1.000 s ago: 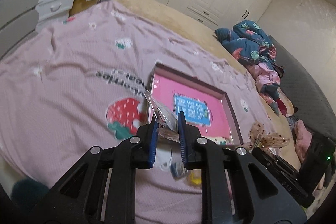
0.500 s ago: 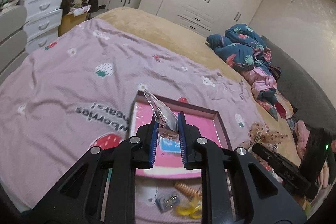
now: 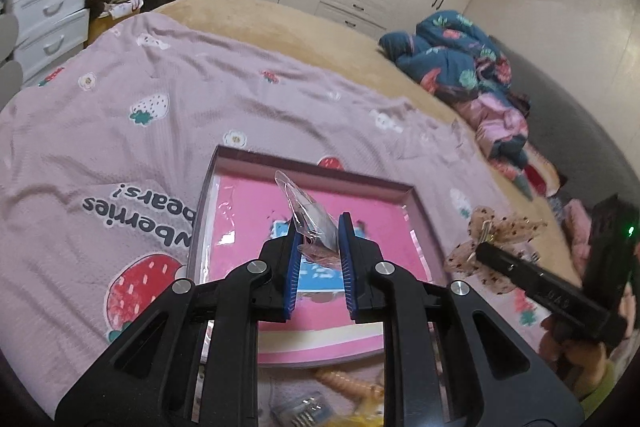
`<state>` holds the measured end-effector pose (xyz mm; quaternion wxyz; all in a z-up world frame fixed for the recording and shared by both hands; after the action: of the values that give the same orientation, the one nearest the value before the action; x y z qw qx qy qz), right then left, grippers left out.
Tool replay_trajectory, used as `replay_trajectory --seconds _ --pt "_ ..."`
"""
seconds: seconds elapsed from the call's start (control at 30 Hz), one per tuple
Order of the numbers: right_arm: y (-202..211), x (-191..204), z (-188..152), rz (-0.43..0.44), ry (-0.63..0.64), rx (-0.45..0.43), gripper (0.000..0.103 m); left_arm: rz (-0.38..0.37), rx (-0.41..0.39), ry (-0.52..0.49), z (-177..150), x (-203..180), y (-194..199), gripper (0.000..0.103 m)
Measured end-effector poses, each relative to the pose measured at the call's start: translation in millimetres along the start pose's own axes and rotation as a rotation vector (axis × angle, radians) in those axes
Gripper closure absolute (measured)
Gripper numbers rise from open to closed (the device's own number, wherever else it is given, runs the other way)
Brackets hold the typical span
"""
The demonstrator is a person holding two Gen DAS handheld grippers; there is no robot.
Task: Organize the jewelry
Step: 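Carry bow and packet over the brown box and open both tools to drop them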
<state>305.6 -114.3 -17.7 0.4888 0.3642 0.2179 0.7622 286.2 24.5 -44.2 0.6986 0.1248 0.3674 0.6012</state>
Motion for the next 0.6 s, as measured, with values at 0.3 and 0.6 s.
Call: replay_trajectory --seconds 0.3,0.6 --pt "-36.4 -12.6 -19.7 -0.005 -0.047 0.081 0.079 -0.085 0.141 0.051 -31.0 10.3 -41.8 0.092" --pt "-59.8 -14.9 -41.7 -0.003 -0.071 0.146 0.074 -0.093 0.2 0.075 -41.6 17.4 -53.7 0.092"
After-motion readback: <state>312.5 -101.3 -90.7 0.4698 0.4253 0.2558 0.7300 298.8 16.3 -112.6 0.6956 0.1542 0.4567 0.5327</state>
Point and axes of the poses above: each gripper's, at about its wrist camera, not at the fingertips, and y roughly against the way its jaws point, x to its left, z to its top, the point moved 9 cm from there along -y, roughly the way its jaws point, and after that the axes turned 1 degree about -z, right-handed, at the moved point
